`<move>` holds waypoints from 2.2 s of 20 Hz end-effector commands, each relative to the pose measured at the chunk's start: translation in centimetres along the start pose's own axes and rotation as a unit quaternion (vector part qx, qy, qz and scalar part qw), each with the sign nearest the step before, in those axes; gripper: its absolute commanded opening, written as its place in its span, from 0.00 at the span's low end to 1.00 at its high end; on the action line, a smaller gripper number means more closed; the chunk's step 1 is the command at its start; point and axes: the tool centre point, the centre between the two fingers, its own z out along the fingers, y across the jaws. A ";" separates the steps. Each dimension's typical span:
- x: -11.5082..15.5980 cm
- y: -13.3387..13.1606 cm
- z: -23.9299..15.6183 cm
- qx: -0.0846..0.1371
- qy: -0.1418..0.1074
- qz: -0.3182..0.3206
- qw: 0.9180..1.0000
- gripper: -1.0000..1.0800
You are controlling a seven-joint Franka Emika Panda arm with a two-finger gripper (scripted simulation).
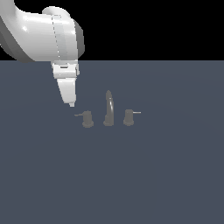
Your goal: Turn on the faucet by rotating a designated handle.
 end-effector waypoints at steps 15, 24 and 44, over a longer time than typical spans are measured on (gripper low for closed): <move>3.3 -4.7 6.2 -0.006 0.001 0.110 0.994 0.00; 3.4 -4.8 6.4 -0.006 0.000 0.114 0.994 0.00; 1.4 -0.5 6.3 -0.004 0.000 0.115 0.993 0.00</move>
